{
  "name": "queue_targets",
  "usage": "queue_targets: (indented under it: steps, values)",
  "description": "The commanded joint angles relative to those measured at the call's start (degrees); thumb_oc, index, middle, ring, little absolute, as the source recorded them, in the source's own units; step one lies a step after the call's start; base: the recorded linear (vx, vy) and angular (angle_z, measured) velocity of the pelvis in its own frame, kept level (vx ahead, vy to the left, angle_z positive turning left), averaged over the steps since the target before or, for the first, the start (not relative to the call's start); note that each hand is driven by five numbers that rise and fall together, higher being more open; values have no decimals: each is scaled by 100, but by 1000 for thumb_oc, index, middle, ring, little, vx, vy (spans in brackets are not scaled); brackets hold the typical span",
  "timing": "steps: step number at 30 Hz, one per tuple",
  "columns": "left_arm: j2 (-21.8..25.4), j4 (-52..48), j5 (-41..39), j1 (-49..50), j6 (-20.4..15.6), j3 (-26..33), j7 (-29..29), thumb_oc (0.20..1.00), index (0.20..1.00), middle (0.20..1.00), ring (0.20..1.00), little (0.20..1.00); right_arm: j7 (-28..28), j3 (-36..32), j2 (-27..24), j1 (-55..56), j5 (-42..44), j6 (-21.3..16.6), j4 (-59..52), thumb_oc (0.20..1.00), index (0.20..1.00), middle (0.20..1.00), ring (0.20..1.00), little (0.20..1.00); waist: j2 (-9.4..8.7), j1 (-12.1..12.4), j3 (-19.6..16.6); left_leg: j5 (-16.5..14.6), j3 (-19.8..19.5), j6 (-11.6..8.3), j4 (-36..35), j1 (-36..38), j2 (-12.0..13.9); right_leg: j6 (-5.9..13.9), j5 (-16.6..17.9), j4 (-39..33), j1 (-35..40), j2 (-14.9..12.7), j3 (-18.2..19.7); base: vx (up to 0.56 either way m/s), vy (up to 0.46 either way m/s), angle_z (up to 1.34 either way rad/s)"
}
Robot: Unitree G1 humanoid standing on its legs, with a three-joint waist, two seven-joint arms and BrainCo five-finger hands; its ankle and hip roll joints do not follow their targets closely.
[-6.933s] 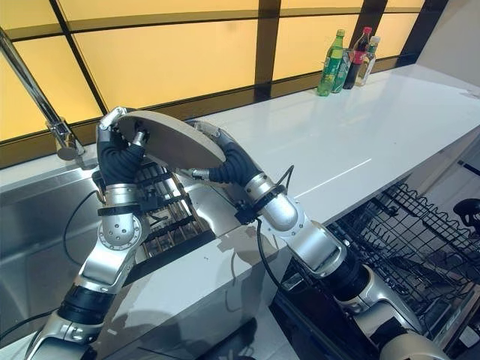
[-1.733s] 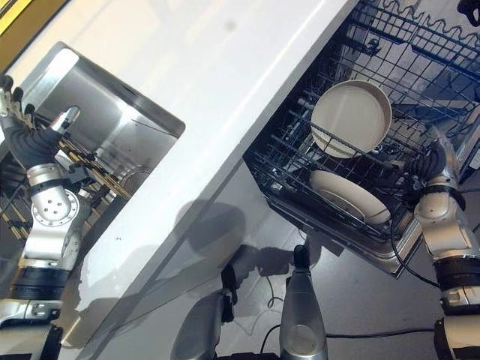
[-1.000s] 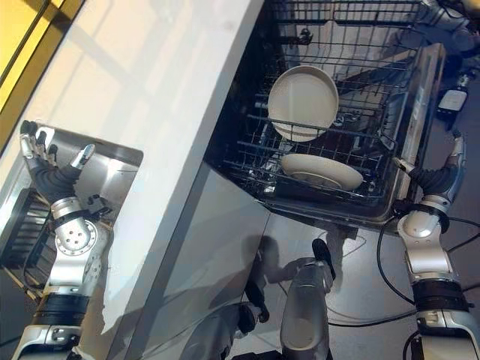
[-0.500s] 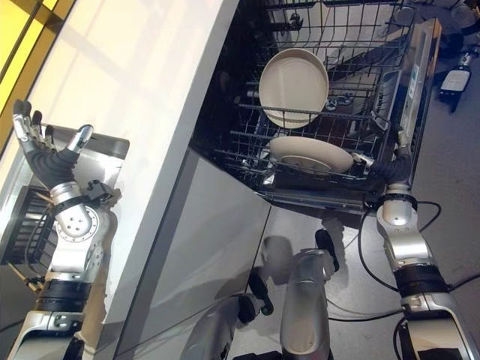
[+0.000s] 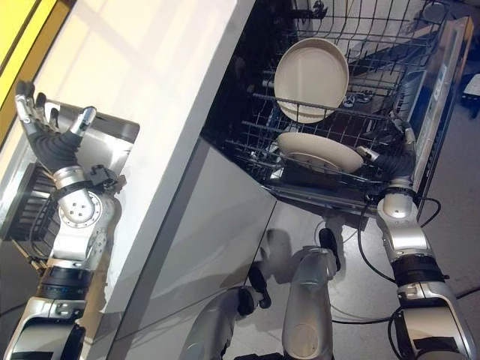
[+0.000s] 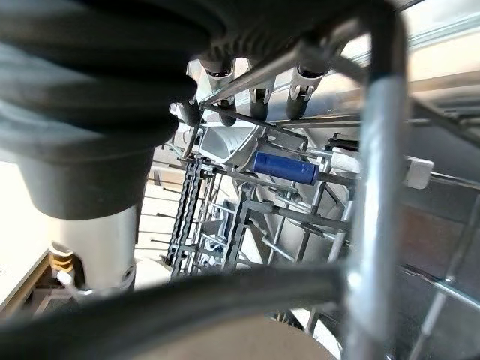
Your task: Pick up plates and place into dishwasher.
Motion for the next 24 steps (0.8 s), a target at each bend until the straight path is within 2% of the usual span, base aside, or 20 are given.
queue_targets:
  steps: [1, 6, 13, 17, 24]
  values:
    - [-125, 73, 125, 219, -154, -80, 192, 1000, 1000, 1000, 1000, 1000, -45, 117, 409, -538, 172, -259, -316, 1000, 1000, 1000, 1000, 1000, 6, 206, 367, -595, -458, -166, 1114, -498, 172, 51, 245, -432, 135, -623, 487, 23, 90, 14]
    - [-177, -20, 128, 296, -191, -106, 170, 1000, 1000, 1000, 1000, 1000, -134, 191, 583, -680, 219, -246, -427, 1000, 1000, 1000, 1000, 1000, 90, 274, 367, -733, -426, -118, 1289, -612, 23, 35, 370, -373, -1, -704, 574, 54, 113, 8]
    - [-342, -128, 93, 435, -182, -187, 155, 1000, 1000, 1000, 1000, 1000, 94, 451, 723, -1036, 178, -120, -493, 1000, 1000, 1000, 1000, 1000, 220, 388, 367, -917, -354, -73, 1470, -618, -219, 27, 511, -325, -48, -857, 674, 84, 131, 1]
    - [-422, -153, 57, 484, -151, -251, 157, 1000, 1000, 1000, 1000, 1000, 250, 548, 804, -1208, 283, -169, -534, 1000, 1000, 1000, 1000, 1000, 288, 466, 367, -943, -326, -54, 1456, -599, -358, 6, 599, -355, -41, -957, 673, 51, 116, -5]
    - [-405, -78, -165, 681, -321, -192, 49, 1000, 1000, 1000, 1000, 1000, 541, 731, 892, -1632, 250, -254, -597, 1000, 1000, 1000, 1000, 1000, 346, 701, 367, -921, -310, -72, 1309, -415, -500, 34, 745, -607, 252, -1269, 461, 20, 80, 2]
